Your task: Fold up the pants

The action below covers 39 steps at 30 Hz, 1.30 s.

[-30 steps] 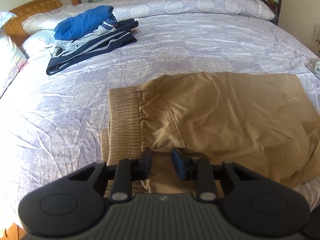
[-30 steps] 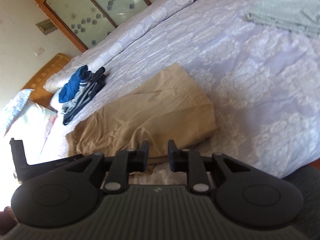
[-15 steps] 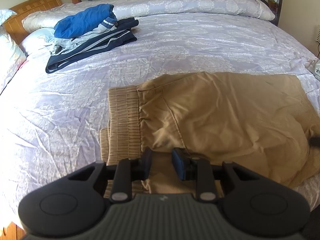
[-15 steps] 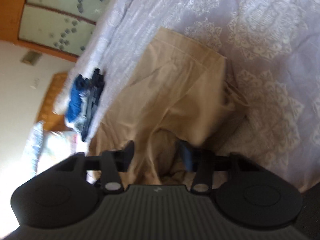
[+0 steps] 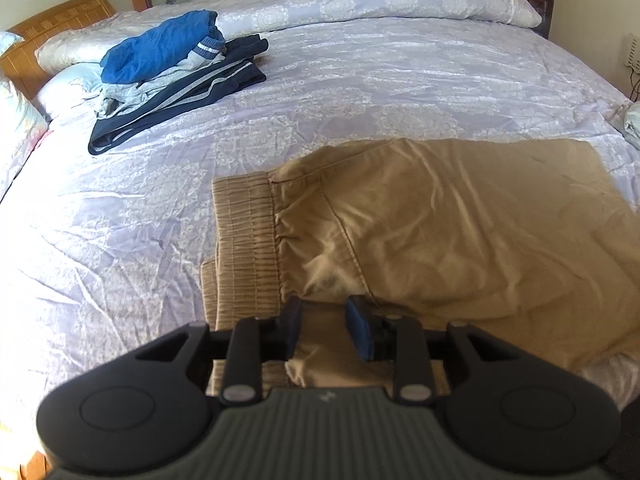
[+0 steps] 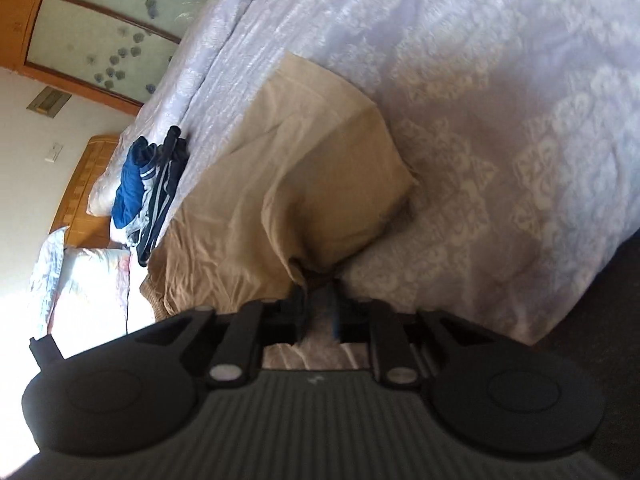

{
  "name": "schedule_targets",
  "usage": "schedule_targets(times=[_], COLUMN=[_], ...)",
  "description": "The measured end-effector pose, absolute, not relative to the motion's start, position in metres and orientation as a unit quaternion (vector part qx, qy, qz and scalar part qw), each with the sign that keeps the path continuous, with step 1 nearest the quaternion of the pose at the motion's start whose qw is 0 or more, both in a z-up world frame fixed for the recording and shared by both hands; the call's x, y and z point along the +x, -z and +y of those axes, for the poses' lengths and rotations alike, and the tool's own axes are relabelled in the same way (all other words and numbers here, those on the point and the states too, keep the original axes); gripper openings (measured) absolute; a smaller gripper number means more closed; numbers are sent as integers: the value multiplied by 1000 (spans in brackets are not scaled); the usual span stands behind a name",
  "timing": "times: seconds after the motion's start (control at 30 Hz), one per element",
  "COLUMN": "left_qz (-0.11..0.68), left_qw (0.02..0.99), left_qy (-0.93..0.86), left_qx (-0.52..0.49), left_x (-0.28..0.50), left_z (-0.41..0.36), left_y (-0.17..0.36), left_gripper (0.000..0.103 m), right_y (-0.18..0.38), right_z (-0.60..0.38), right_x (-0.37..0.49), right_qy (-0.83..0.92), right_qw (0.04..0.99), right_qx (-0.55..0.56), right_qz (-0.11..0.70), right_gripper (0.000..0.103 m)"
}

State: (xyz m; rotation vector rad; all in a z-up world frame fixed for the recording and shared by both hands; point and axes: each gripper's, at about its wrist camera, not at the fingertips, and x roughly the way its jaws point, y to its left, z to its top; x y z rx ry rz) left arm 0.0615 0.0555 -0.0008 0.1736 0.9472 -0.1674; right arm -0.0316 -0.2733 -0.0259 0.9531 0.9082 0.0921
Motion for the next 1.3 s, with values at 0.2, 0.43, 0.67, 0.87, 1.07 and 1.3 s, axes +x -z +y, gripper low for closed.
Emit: schedule_targets(times=[0.2, 0.43, 0.67, 0.87, 1.07, 1.3], left_qz=[415, 447, 448, 454, 452, 500], left_qw=[904, 888, 884, 883, 887, 854], left_qy=[62, 40, 33, 32, 24, 76], left_qx=[81, 103, 131, 111, 92, -118], left_x=[49, 62, 62, 67, 62, 56], left_z=[63, 60, 55, 64, 84, 148], left_y=[-29, -4, 9, 10, -3, -9], left_gripper=[54, 54, 61, 70, 76, 81], right_y=[-32, -33, 32, 29, 6, -15], right_z=[-268, -242, -247, -268, -293, -300], right_x=[-48, 3, 5, -11, -39, -51], right_qy=[-11, -53, -7, -9, 16, 11], right_qw=[888, 912, 884, 876, 878, 887], right_qx=[327, 275, 252, 295, 339, 336], right_qz=[323, 299, 393, 383, 338, 316], right_gripper=[25, 25, 5, 7, 27, 34])
